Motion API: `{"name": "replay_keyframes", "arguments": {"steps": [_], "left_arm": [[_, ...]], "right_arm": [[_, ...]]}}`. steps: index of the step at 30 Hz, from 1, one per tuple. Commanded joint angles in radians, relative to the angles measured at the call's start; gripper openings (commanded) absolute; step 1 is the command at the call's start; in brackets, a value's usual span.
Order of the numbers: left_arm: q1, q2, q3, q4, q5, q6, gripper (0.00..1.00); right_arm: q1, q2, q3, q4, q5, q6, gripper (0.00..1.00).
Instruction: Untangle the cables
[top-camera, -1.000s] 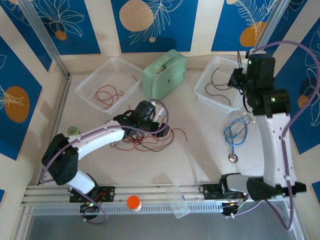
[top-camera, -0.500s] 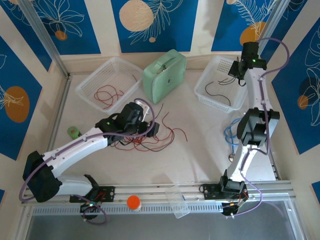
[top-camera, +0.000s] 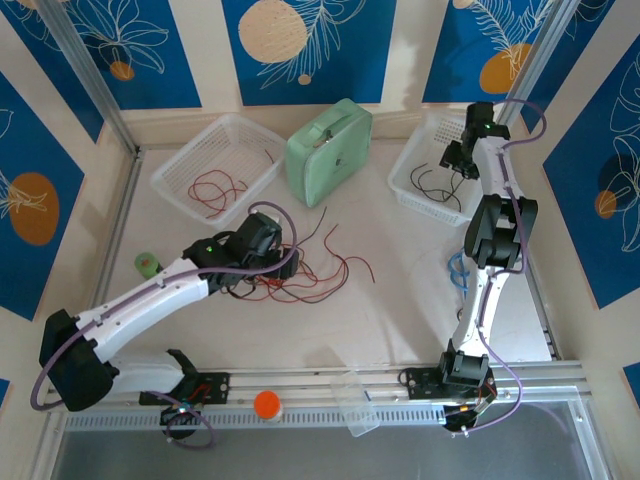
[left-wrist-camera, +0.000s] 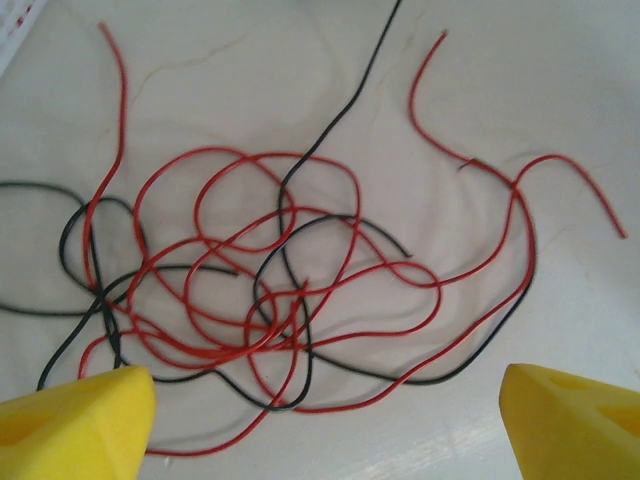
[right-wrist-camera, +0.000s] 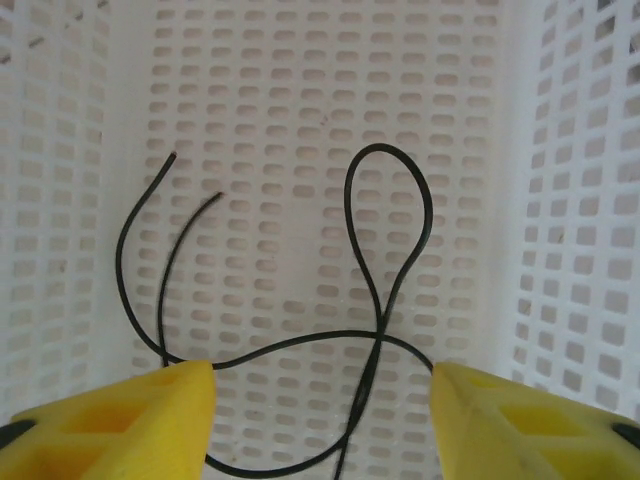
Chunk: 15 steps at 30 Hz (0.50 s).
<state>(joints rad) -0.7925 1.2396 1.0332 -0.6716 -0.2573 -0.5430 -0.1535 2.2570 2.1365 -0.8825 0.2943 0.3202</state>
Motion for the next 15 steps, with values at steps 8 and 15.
{"name": "replay_keyframes", "arguments": {"steps": [8, 15], "left_arm": [[0.171, 0.047, 0.0, -0.148, 0.07, -0.101, 0.79], [0.291, 0.15, -0.028, -0.078, 0.216, -0.065, 0.69]], "right_arm": [[0.075, -0.337, -0.14, 0.005, -0.01, -0.012, 0.63], [0.252, -0.69, -0.494, 0.095, 0.036, -0.011, 0.56]]}}
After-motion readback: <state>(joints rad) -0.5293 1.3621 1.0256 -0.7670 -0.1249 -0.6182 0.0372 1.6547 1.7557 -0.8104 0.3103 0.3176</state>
